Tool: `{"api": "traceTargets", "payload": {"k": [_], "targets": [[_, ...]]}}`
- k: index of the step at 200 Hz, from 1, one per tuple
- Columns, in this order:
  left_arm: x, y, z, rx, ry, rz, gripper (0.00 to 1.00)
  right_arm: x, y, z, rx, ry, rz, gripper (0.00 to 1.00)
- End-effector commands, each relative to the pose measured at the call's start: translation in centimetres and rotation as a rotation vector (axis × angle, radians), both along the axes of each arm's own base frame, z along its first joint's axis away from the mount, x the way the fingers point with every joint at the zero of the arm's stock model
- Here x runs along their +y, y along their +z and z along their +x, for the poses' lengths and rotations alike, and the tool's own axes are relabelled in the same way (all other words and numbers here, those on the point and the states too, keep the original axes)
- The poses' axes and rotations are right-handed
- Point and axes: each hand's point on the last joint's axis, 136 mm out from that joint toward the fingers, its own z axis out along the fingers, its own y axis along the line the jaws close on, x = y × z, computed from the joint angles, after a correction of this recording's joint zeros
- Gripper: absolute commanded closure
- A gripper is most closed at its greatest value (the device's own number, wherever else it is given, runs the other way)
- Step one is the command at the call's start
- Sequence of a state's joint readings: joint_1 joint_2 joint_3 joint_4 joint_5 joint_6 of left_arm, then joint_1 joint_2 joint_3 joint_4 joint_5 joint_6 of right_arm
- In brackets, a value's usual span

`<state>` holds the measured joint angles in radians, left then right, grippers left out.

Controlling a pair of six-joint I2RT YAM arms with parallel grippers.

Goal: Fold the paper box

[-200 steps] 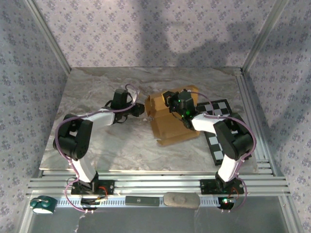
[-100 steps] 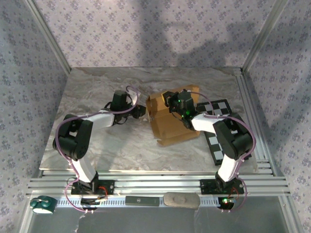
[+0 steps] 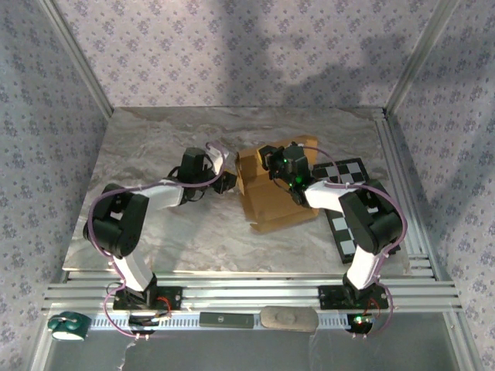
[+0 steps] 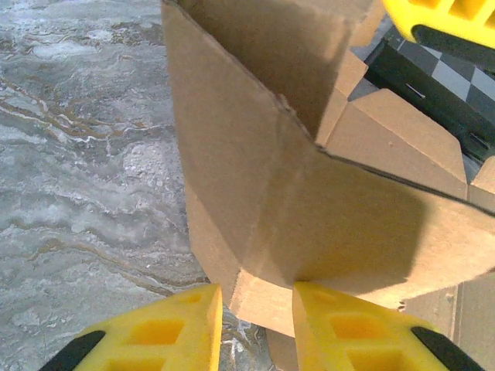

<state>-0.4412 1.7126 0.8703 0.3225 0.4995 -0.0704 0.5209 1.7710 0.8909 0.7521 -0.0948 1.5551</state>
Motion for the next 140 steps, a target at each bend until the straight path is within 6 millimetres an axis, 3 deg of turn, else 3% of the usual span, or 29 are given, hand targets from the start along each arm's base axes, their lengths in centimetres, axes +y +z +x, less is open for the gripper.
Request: {"api": "traceTargets", "payload": {"k": [1, 36, 68, 140], "targets": [[-1.0, 2.5, -0.2, -0.106, -0.076, -0.053, 0.68, 0.2, 0.3, 0.4, -0.009, 0.008, 0.008, 1.0], [-1.0, 2.7, 0.3, -0.107, -0.083, -0.062, 0.66, 0.1, 0.4, 0.4, -0.011, 0.011, 0.011, 1.0], [-1.8, 3.7, -0.5, -0.124, -0.153, -0.083, 0.64, 0.1, 0.3, 0.4, -0.009, 0.011, 0.011, 1.0], [-2.4, 3.1, 0.5, -0.108, -0.135, -0.046, 0.64, 0.2, 0.3, 0.3, -0.008, 0.015, 0.016, 1.0]]}}
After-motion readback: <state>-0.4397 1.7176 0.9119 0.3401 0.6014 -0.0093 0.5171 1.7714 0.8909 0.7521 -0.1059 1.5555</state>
